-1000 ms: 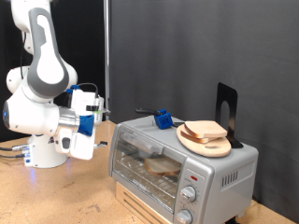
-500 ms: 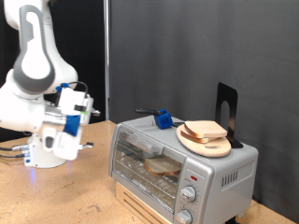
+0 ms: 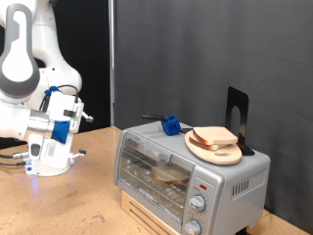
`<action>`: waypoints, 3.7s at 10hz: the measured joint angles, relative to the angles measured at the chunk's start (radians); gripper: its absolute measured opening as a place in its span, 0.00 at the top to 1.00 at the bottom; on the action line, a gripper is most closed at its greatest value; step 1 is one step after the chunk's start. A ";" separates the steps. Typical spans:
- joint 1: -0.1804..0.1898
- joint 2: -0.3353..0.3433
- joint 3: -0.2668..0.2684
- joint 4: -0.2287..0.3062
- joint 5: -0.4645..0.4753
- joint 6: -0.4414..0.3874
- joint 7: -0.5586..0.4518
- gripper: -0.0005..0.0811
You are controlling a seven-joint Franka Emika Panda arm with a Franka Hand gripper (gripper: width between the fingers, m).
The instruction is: Make a piece of toast with the oven
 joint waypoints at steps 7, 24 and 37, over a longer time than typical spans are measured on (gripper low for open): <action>0.022 0.208 0.054 0.223 0.094 0.046 0.071 0.02; 0.039 0.619 0.173 0.663 0.351 -0.053 0.204 0.02; 0.034 0.869 0.214 0.948 0.336 -0.192 0.174 0.02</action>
